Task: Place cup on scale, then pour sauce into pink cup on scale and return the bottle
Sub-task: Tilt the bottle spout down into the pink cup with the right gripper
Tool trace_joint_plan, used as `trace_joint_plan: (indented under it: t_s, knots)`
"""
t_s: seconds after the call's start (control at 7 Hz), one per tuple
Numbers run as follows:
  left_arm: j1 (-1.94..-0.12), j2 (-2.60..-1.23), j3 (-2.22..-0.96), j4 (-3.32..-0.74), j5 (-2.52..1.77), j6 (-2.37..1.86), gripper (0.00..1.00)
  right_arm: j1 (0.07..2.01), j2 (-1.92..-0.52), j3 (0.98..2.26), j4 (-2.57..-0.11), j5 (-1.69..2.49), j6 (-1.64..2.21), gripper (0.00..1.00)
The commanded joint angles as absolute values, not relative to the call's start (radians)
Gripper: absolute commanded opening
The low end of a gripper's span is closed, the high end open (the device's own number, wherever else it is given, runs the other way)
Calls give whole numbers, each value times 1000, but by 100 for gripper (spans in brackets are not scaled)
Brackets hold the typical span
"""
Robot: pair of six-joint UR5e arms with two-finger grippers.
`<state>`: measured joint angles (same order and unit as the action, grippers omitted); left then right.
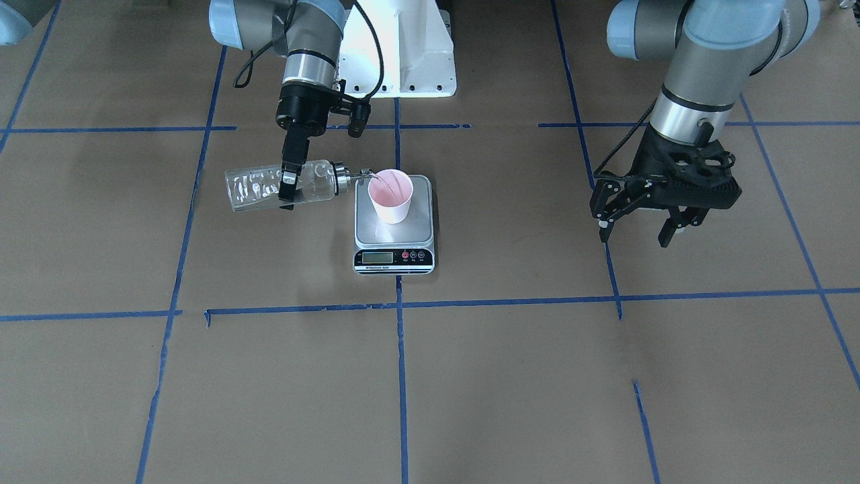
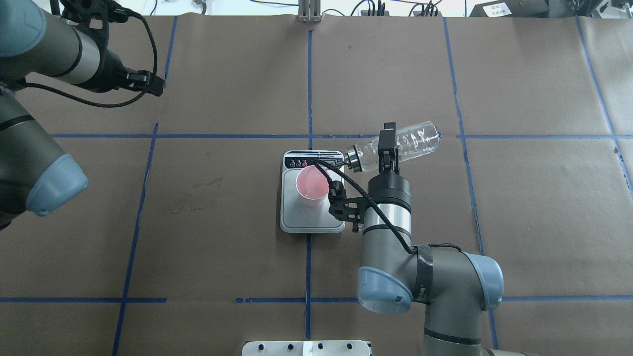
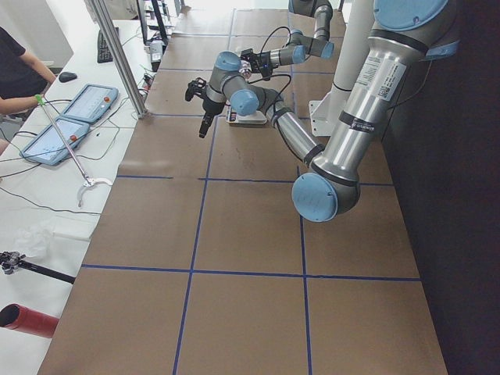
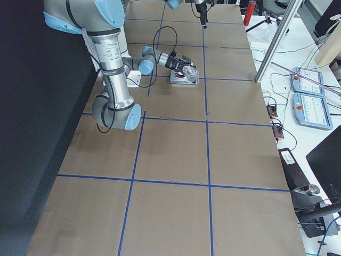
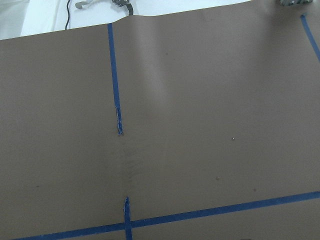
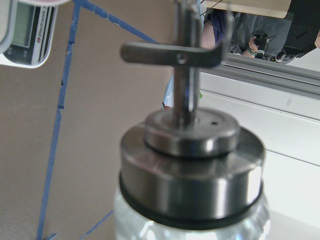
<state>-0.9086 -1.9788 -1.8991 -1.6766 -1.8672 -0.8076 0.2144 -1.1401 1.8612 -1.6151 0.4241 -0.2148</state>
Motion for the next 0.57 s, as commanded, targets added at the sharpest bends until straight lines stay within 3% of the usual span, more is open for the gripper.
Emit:
trace_joint_plan:
  t_s: [0.0, 0.43]
  knots:
    - [-908, -1979, -1901, -1677, -1868, -808, 88, 213, -1144, 1876, -1612, 426, -181, 0]
    - [-908, -1980, -1908, -1677, -1871, -810, 88, 187, -1189, 1868, -1609, 430, 247, 0]
